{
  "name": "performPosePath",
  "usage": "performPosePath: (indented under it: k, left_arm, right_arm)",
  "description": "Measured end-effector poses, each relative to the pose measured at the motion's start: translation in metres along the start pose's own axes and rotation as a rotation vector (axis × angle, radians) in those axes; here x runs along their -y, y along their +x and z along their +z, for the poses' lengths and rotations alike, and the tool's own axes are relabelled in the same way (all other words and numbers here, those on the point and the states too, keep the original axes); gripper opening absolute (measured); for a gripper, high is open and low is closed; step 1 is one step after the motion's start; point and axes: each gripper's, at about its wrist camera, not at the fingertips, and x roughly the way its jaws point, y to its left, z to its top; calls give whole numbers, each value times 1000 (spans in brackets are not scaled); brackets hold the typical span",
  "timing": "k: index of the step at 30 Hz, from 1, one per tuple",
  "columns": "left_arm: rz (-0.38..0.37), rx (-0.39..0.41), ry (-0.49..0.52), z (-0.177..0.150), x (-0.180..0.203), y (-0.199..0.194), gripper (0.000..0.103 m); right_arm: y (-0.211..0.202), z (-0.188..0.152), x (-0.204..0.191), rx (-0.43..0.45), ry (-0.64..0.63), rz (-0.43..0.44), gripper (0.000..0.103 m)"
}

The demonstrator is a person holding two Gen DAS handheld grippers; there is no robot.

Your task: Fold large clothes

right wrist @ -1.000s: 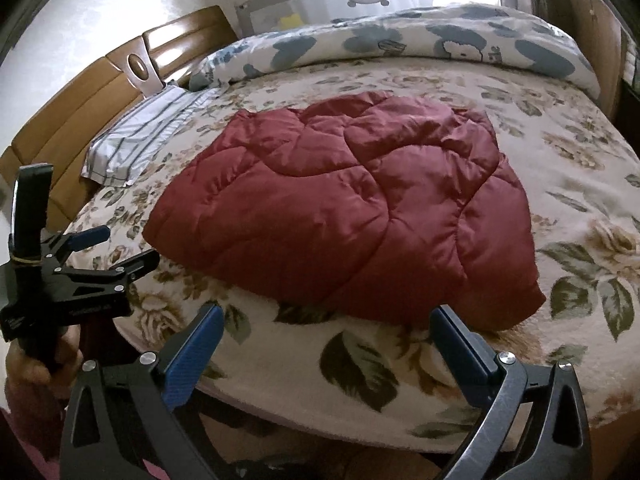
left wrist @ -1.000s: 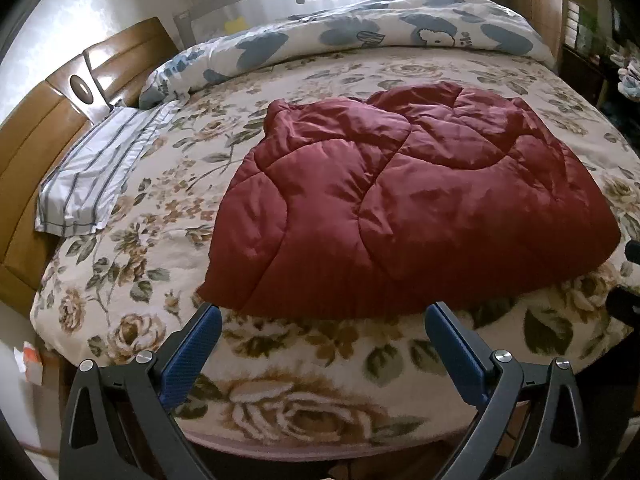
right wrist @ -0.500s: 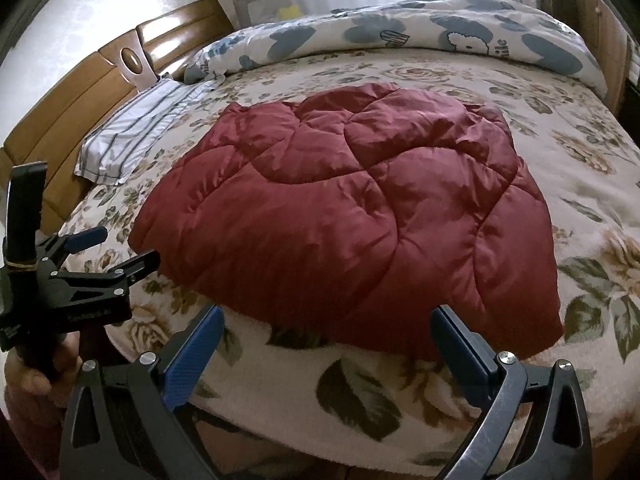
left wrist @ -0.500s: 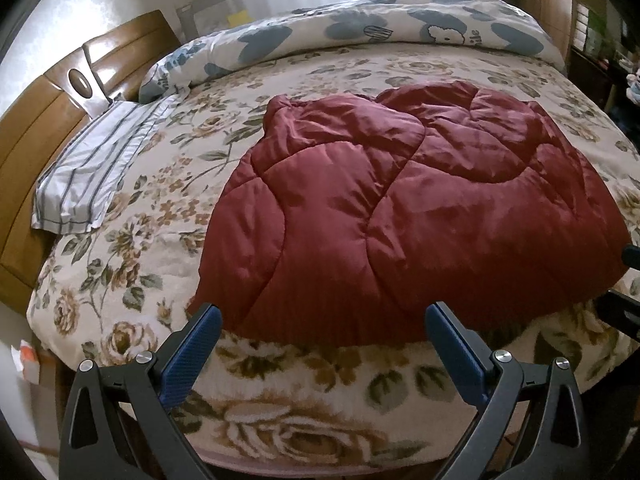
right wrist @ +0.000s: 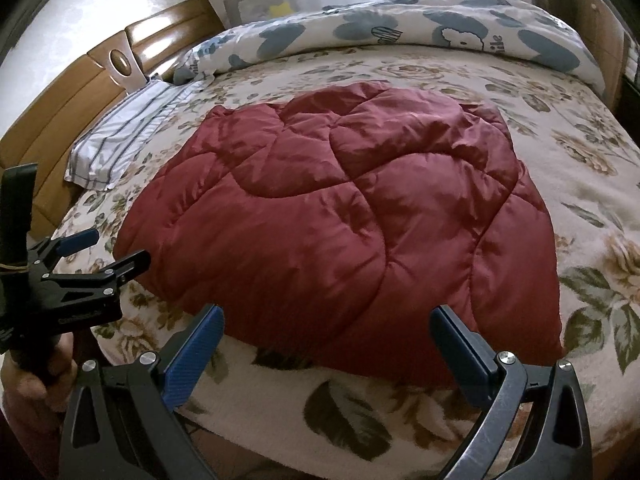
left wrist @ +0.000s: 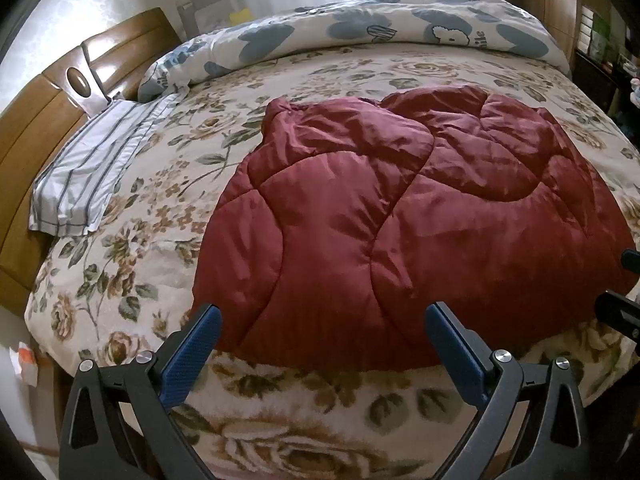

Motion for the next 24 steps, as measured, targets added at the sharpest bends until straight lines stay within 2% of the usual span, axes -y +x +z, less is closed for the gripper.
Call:
performPosePath:
  k: [24]
  left_arm:
    - [-5,8,-6,11,-1,2,102]
  right_arm:
    - [-2,10,0,17,-2,4,103]
